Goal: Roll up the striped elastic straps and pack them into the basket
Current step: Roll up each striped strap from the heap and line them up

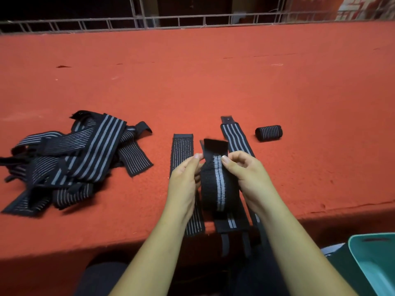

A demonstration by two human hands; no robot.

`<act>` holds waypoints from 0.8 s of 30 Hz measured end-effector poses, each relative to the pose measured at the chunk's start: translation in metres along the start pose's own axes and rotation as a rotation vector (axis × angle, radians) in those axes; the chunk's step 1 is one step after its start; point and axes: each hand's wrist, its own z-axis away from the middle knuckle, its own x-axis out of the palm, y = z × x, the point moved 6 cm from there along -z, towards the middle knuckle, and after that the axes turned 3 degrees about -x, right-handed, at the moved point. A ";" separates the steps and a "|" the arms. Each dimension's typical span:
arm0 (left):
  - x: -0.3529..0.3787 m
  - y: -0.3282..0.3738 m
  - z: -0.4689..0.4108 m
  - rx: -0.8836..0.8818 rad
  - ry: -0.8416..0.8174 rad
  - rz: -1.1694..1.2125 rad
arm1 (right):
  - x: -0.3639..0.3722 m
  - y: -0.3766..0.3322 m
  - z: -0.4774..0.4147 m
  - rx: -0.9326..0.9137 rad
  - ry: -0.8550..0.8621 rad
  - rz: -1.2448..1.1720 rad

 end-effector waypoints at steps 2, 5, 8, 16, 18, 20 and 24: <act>0.001 0.003 -0.001 -0.016 -0.028 0.006 | 0.001 0.002 0.001 0.019 -0.037 -0.007; 0.001 0.007 -0.005 -0.014 -0.038 -0.030 | 0.001 0.005 0.003 0.045 -0.054 -0.034; 0.000 0.007 -0.007 0.000 0.005 -0.047 | 0.000 0.006 0.006 0.054 -0.056 -0.069; 0.005 0.011 0.000 0.073 -0.051 -0.034 | -0.003 -0.005 0.006 -0.013 -0.021 -0.007; 0.005 0.013 0.001 0.074 -0.066 0.001 | -0.001 -0.008 0.006 -0.026 -0.012 0.020; 0.006 0.013 0.000 0.066 -0.065 0.027 | 0.000 -0.009 0.007 -0.045 0.003 0.044; 0.012 0.016 0.004 0.076 -0.023 0.113 | 0.005 -0.010 0.010 -0.082 -0.005 0.071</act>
